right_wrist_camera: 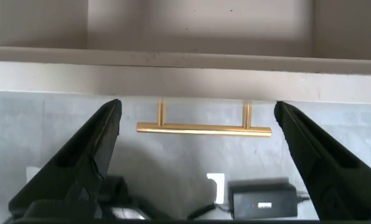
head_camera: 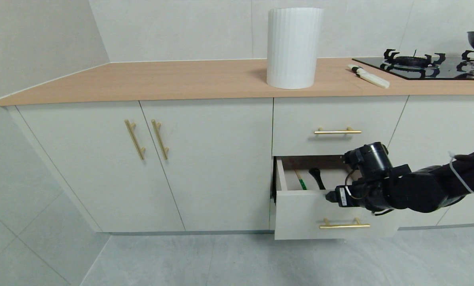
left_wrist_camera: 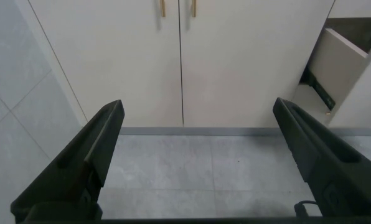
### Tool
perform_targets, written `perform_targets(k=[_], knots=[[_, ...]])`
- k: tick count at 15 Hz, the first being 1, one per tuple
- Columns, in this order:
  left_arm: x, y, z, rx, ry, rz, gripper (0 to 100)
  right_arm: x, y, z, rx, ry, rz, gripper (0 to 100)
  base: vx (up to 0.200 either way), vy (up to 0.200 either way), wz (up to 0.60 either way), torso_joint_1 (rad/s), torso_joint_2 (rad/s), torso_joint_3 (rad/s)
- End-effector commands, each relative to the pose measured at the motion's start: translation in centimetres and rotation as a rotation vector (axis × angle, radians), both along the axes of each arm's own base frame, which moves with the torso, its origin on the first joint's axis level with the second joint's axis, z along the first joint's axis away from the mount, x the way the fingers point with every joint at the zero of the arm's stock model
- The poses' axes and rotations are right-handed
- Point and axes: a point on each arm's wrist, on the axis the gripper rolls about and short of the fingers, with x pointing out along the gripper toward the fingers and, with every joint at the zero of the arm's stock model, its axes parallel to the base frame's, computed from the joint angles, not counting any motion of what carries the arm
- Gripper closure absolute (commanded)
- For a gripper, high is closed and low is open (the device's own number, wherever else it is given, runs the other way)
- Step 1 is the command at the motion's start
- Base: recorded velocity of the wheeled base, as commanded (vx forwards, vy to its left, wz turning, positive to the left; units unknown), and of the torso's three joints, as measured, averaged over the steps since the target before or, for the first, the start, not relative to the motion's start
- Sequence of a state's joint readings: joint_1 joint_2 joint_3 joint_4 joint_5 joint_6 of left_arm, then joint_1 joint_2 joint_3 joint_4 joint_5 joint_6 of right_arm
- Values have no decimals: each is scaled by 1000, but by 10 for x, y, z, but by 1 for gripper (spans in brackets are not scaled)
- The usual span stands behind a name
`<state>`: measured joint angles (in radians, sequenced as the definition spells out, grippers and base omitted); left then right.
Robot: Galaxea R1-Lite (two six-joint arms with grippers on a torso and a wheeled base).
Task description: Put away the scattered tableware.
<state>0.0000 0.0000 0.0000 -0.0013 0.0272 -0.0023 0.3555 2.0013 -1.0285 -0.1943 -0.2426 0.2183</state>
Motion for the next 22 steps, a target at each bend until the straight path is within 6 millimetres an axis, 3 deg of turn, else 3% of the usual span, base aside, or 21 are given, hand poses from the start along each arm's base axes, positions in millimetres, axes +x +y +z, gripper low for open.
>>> perform_targets(k=[1, 8, 12, 19, 22], knots=[[0, 0, 0, -1, 1, 0, 0, 26, 1, -15, -5, 4, -18, 0, 0, 0, 0, 0, 0, 0], [0, 0, 0, 1, 1, 0, 0, 70, -6, -30, -18, -31, -46, 0, 0, 0, 0, 0, 0, 0], [0, 0, 0, -1, 1, 0, 0, 83, -12, -34, 24, -160, -72, 0, 0, 0, 0, 0, 0, 0], [0, 0, 0, -1, 1, 0, 0, 101, -13, -63, 54, -276, -82, 0, 0, 0, 0, 0, 0, 0], [0, 0, 0, -1, 1, 0, 0, 106, -14, -66, 67, -325, -89, 0, 0, 0, 0, 0, 0, 0]])
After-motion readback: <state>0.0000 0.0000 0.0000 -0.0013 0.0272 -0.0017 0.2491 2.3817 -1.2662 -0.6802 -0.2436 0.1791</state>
